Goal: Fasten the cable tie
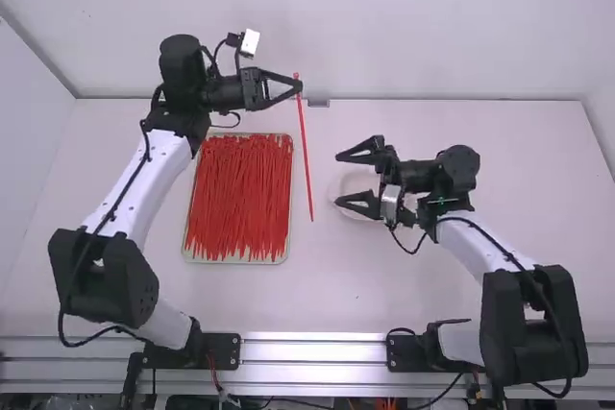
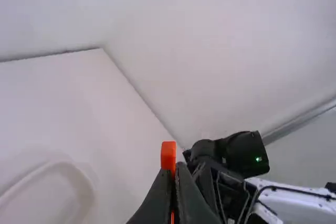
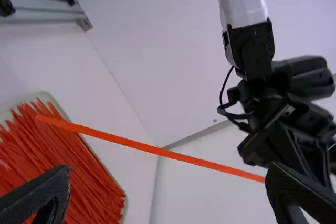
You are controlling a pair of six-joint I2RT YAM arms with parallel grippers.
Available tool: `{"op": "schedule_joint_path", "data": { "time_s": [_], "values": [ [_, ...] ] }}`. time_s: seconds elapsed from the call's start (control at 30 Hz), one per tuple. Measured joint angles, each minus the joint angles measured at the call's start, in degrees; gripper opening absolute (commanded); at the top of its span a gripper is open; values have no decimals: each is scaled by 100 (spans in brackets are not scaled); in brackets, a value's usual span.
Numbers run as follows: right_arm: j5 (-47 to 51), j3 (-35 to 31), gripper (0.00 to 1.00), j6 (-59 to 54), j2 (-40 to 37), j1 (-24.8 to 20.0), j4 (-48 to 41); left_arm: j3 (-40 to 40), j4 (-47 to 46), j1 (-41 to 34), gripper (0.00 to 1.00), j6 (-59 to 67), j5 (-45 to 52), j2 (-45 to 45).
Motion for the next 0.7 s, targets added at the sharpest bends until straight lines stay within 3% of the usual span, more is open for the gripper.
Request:
{"op": "schedule_joint_path", "data": {
  "time_s": [0.4,0.7],
  "values": [
    [55,-15,99,-1504,0,474,20,0,-37,0,2,-1469,614,837],
    [116,-15,98,-2188,0,894,24,-15,-33,0,2,-1985,686,857]
  ]
}}
